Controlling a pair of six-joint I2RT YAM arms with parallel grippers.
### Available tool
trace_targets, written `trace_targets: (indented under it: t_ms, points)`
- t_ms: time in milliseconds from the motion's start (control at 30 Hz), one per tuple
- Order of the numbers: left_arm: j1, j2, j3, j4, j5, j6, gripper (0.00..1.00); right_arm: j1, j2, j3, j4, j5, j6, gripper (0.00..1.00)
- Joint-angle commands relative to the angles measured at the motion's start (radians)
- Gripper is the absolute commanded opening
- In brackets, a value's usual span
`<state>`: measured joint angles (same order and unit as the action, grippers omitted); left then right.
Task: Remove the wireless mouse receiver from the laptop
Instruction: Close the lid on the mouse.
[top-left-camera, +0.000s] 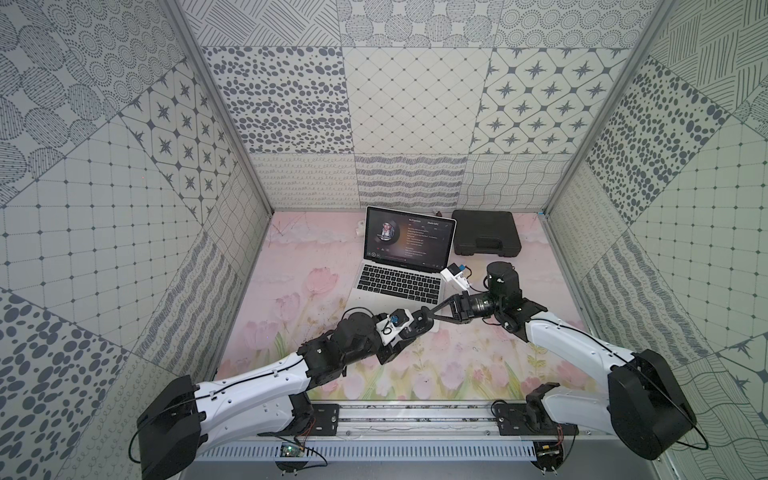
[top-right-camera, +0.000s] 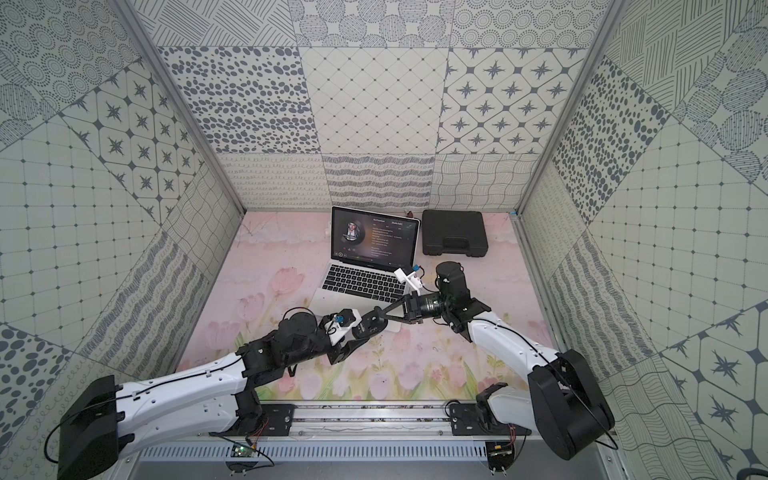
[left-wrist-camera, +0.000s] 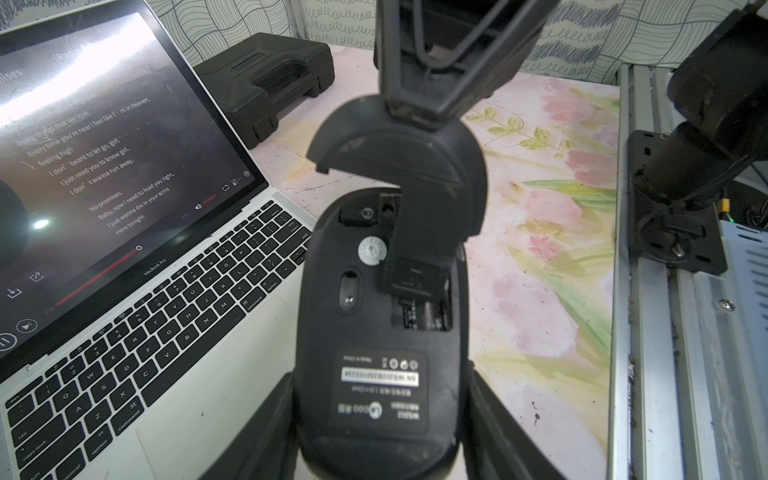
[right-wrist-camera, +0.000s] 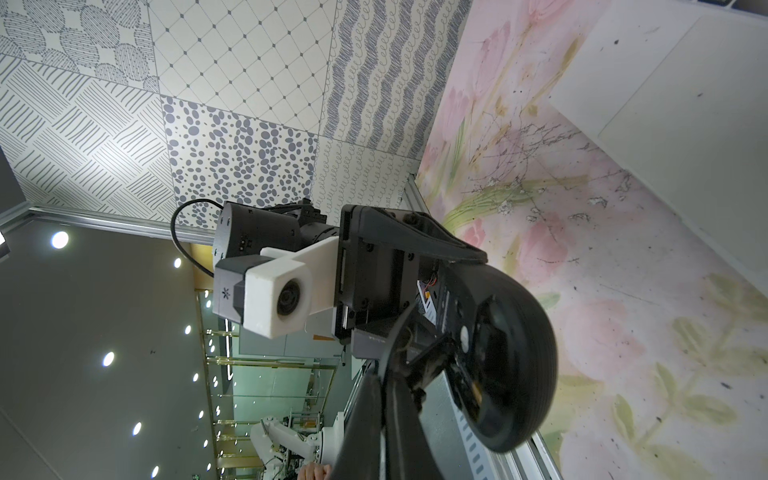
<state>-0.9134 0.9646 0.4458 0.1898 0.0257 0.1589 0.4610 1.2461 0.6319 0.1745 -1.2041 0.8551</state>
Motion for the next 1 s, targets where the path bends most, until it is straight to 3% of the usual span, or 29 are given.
trace_targets:
  t_ms: [0,133,300,600,967]
  points:
    - [0.007,-0.015,0.011,0.051,0.019,-0.010,0.00,0.003,0.007,0.029,0.006,0.006,-0.020,0.05]
    - [0.006,-0.021,0.011,0.052,0.020,-0.007,0.00,0.003,0.016,0.030,-0.003,0.002,-0.022,0.06]
    - [0.007,-0.028,0.011,0.047,0.020,-0.006,0.00,0.002,0.012,0.045,-0.047,0.011,-0.049,0.18]
    - [0.006,-0.031,0.010,0.045,0.023,-0.008,0.00,-0.006,0.003,0.061,-0.105,0.026,-0.080,0.27]
    - [0.007,-0.026,0.011,0.048,0.026,-0.006,0.00,-0.013,-0.016,0.107,-0.221,0.054,-0.131,0.49]
